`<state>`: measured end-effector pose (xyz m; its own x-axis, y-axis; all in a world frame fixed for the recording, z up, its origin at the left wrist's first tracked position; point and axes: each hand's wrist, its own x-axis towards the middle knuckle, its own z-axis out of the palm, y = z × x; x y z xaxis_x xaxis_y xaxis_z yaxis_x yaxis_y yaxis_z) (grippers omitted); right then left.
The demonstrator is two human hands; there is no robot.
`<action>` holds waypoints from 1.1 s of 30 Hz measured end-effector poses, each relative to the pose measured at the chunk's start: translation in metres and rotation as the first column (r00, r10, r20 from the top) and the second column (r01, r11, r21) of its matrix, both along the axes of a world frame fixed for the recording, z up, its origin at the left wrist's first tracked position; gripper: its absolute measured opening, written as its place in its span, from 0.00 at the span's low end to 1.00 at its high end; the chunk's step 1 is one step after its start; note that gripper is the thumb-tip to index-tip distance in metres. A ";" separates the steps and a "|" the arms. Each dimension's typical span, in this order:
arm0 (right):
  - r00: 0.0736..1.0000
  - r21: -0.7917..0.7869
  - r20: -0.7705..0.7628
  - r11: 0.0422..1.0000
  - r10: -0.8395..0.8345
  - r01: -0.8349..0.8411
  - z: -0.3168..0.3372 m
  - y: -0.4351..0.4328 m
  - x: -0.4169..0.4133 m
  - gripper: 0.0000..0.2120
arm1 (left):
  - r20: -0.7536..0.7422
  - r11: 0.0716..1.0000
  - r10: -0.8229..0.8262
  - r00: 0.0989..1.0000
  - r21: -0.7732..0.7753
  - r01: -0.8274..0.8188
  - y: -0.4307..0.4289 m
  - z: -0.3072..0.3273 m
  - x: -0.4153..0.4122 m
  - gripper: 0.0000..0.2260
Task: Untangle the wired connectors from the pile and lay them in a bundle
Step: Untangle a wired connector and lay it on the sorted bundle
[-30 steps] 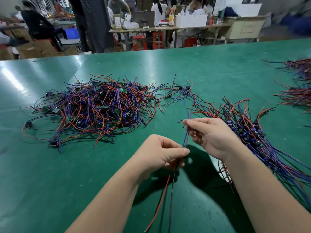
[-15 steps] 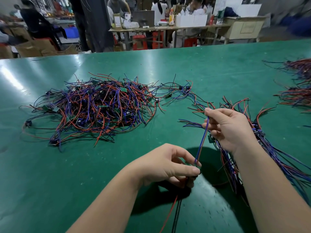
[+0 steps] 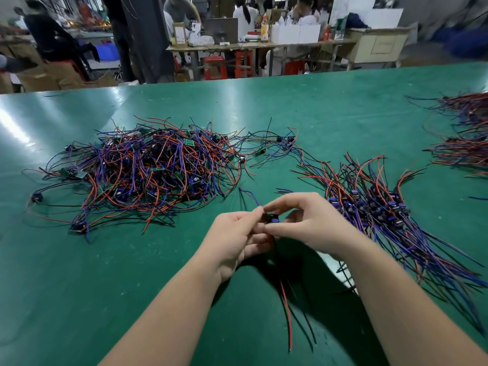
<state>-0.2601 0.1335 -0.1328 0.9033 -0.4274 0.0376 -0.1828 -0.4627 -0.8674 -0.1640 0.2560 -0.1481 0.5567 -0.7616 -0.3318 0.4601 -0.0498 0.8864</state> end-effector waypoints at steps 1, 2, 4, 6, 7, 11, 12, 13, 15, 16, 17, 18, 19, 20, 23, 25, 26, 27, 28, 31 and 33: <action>1.000 -0.105 0.005 0.994 -0.004 0.005 -0.002 0.002 0.002 0.11 | -0.015 1.000 -0.010 1.000 0.000 0.010 0.000 0.000 0.000 0.09; 1.000 -0.178 0.018 0.984 -0.019 0.022 -0.004 0.003 0.004 0.10 | -0.027 1.000 -0.017 0.999 -0.002 0.017 0.001 0.000 0.001 0.09; 0.996 -0.201 0.056 0.977 -0.065 0.075 -0.006 0.002 0.004 0.09 | -0.033 1.000 -0.023 0.999 -0.007 0.023 0.002 0.001 0.003 0.07; 0.984 -0.159 0.117 0.975 -0.135 0.152 -0.006 -0.001 0.004 0.09 | 0.012 1.000 0.001 1.000 0.008 -0.001 0.002 0.002 0.005 0.05; 0.970 -0.113 0.161 0.973 -0.181 0.200 -0.004 -0.003 0.003 0.09 | 0.058 0.999 0.029 0.998 0.024 -0.030 0.003 0.002 0.007 0.04; 0.787 0.093 0.469 0.908 -0.401 0.408 0.008 -0.016 -0.005 0.11 | 0.419 0.972 0.174 0.891 0.073 -0.224 0.008 -0.003 0.022 0.07; 0.709 0.132 0.552 0.885 -0.440 0.446 0.012 -0.021 -0.009 0.11 | 0.542 0.955 0.199 0.816 0.079 -0.286 0.011 -0.003 0.028 0.06; 0.635 0.164 0.609 0.859 -0.475 0.485 0.015 -0.026 -0.013 0.10 | 0.657 0.934 0.210 0.724 0.084 -0.347 0.014 -0.003 0.035 0.05; 0.554 0.148 0.620 0.776 -0.556 0.613 0.018 -0.035 -0.021 0.09 | 0.817 0.880 0.205 0.539 0.087 -0.466 0.023 -0.002 0.046 0.05; 0.564 0.075 0.574 0.724 -0.594 0.686 0.018 -0.041 -0.023 0.09 | 0.865 0.845 0.201 0.460 0.084 -0.528 0.027 -0.001 0.051 0.05; 0.604 -0.040 0.494 0.677 -0.626 0.735 0.017 -0.047 -0.025 0.10 | 0.900 0.806 0.197 0.388 0.076 -0.587 0.031 0.000 0.055 0.05; 0.656 -0.166 0.385 0.651 -0.649 0.741 0.015 -0.052 -0.027 0.10 | 0.926 0.768 0.191 0.326 0.066 -0.638 0.034 0.000 0.059 0.04; 0.700 -0.257 0.258 0.651 -0.666 0.714 0.013 -0.056 -0.029 0.10 | 0.943 0.734 0.183 0.278 0.057 -0.677 0.036 -0.001 0.063 0.03; 0.735 -0.301 0.136 0.679 -0.665 0.670 0.011 -0.057 -0.030 0.10 | 0.954 0.709 0.173 0.245 0.052 -0.703 0.038 -0.002 0.067 0.03; 0.755 -0.423 -0.025 0.691 -0.655 0.586 0.008 -0.055 -0.031 0.11 | 0.973 0.650 0.118 0.199 0.076 -0.756 0.040 -0.008 0.075 0.10; 0.756 -0.496 0.005 0.654 -0.655 0.571 0.008 -0.051 -0.028 0.14 | 0.981 0.589 0.090 0.173 0.087 -0.804 0.041 -0.011 0.077 0.14; 0.765 -0.507 0.024 0.652 -0.643 0.564 0.008 -0.049 -0.026 0.14 | 0.981 0.567 0.104 0.164 0.076 -0.820 0.041 -0.012 0.077 0.15; 0.780 -0.505 0.040 0.661 -0.624 0.555 0.008 -0.047 -0.023 0.14 | 0.978 0.552 0.134 0.158 0.059 -0.832 0.042 -0.012 0.078 0.16; 0.796 -0.500 0.056 0.674 -0.602 0.545 0.007 -0.045 -0.021 0.14 | 0.973 0.538 0.168 0.156 0.042 -0.842 0.043 -0.012 0.079 0.17; 0.834 -0.498 0.071 0.705 -0.546 0.504 0.003 -0.037 -0.015 0.13 | 0.972 0.511 0.179 0.150 0.038 -0.859 0.045 -0.012 0.084 0.16; 0.857 -0.491 0.069 0.730 -0.511 0.475 0.000 -0.032 -0.012 0.12 | 0.982 0.530 0.114 0.147 0.065 -0.845 0.045 -0.013 0.085 0.15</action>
